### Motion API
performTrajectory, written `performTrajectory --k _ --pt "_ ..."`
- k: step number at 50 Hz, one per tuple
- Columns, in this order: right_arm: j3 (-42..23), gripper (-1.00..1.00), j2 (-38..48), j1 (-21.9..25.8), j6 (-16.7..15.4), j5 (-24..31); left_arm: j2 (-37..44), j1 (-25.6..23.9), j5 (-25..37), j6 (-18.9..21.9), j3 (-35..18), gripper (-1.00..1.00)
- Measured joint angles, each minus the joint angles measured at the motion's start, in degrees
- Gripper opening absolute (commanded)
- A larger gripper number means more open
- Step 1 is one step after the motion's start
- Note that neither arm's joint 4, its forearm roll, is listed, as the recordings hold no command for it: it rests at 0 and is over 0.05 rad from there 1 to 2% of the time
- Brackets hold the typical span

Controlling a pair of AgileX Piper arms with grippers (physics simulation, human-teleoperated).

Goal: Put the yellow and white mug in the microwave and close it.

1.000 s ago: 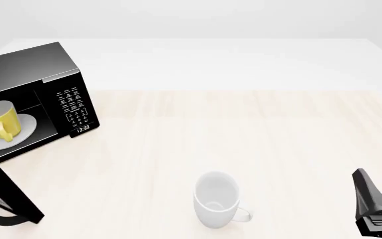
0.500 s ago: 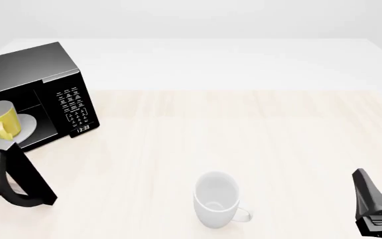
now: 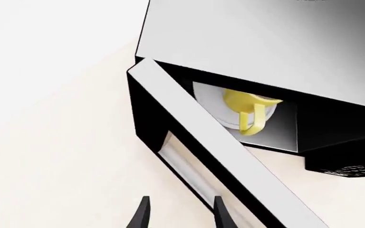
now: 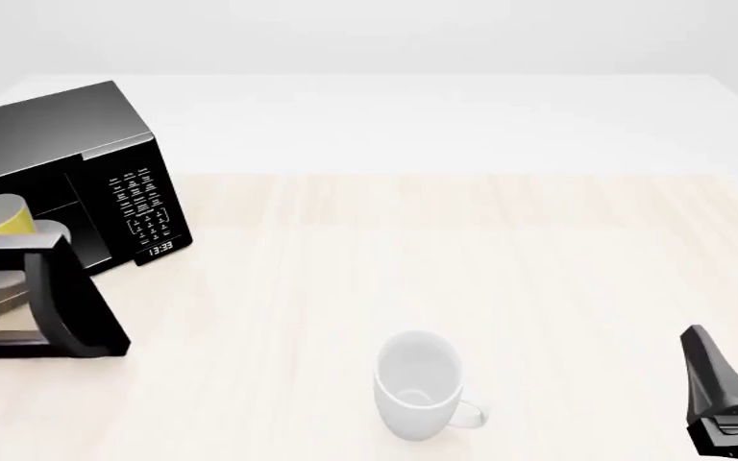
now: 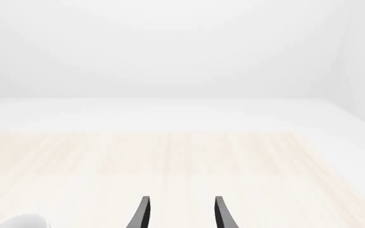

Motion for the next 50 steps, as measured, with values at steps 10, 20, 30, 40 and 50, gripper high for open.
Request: performTrajectory --k 10,20,30,40,50 --pt "0.0 1.00 0.0 0.0 0.0 0.0 1.2 -0.5 -1.8 0.9 -0.7 1.00" --pt "0.0 1.00 0.0 0.0 0.0 0.0 2.8 -0.9 -3.7 1.8 -1.5 1.00" --pt "0.0 1.00 0.0 0.0 0.0 0.0 4.3 -1.4 -5.3 2.7 -2.3 1.00" --pt "0.0 1.00 0.0 0.0 0.0 0.0 5.6 -1.8 -6.5 3.7 -3.3 1.00" --pt "0.0 1.00 0.0 0.0 0.0 0.0 7.2 -2.2 -7.5 4.5 -4.6 1.00"
